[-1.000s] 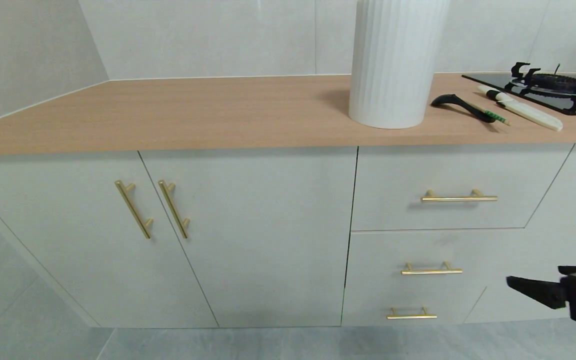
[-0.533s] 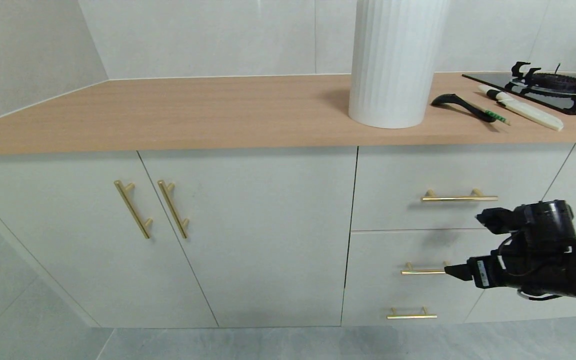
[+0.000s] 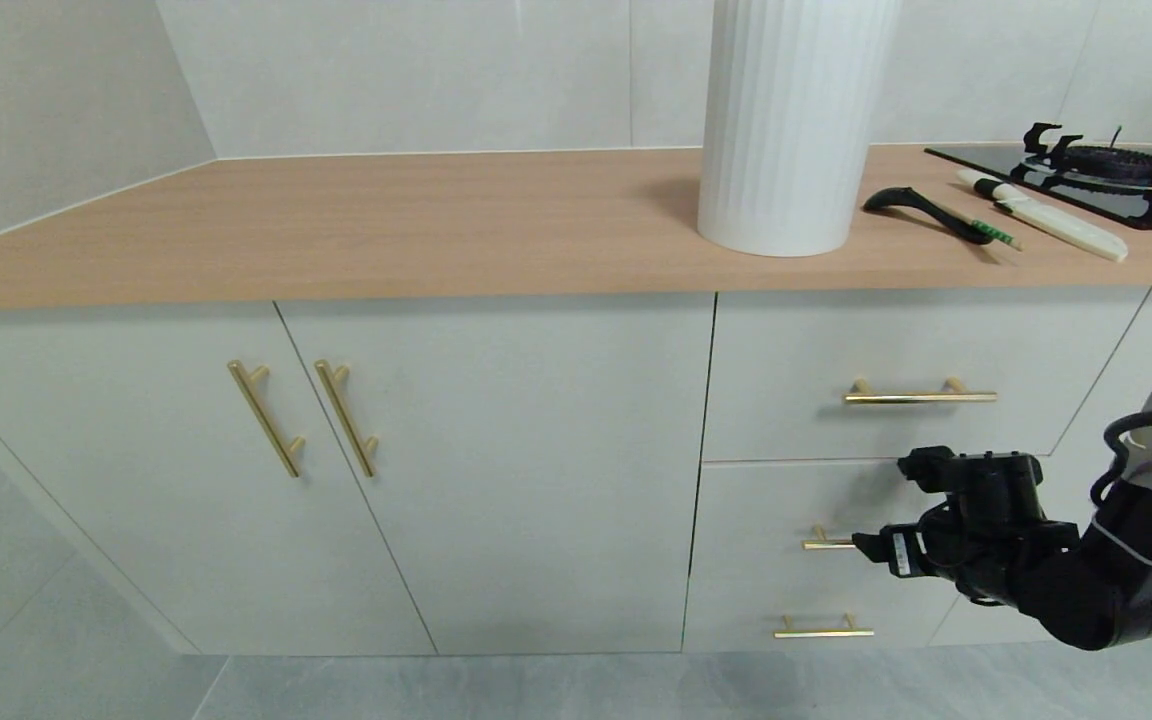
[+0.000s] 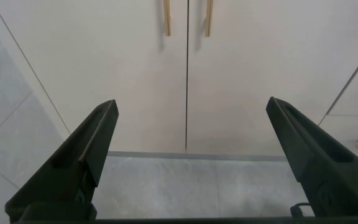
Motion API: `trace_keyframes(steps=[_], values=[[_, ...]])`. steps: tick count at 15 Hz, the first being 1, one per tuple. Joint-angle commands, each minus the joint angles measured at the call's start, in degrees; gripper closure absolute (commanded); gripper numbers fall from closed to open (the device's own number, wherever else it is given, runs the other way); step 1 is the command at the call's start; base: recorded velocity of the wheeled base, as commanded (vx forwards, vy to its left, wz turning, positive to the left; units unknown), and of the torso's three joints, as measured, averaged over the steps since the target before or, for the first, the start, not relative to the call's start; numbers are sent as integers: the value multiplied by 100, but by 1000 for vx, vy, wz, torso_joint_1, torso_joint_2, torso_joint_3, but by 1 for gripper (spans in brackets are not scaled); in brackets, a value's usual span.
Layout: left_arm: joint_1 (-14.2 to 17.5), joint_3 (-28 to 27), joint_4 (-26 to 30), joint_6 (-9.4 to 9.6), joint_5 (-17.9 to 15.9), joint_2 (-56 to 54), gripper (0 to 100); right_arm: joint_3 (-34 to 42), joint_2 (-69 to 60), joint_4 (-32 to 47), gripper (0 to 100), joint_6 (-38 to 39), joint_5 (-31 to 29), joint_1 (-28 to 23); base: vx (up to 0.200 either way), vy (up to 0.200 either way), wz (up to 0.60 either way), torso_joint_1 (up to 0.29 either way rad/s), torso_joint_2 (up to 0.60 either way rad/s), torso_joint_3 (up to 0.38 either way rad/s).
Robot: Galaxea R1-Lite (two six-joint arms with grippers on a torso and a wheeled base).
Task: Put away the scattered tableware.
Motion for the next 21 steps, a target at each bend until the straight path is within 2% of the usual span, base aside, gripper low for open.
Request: trace_keyframes(steps=[1,5,14,16,19,21], values=[[2,2,-1,-2,8,8,0,-56,423,-252,0,47,-107,17,0,0,0,0,0,0],[2,2,-1,-2,-1,8,0,-136,730,-850,0,161,-327,96,0,0,0,0,0,0],[2,2,-1,-2,8,8,0,357,361,-727,0,-94,-301,96,0,0,0,0,0,0],[2,2,-1,-2,-1,8,0,515,-720,697,0,-331,-99,105,0,0,0,0,0,0],[2,2,-1,-2,8,8,0,172,-2390,2938,0,-331,314,114,0,0,0,0,0,0],[2,2,-1,-2,-1,8,0,-136,-3225,3826,0,-314,367,105,0,0,0,0,0,0]])
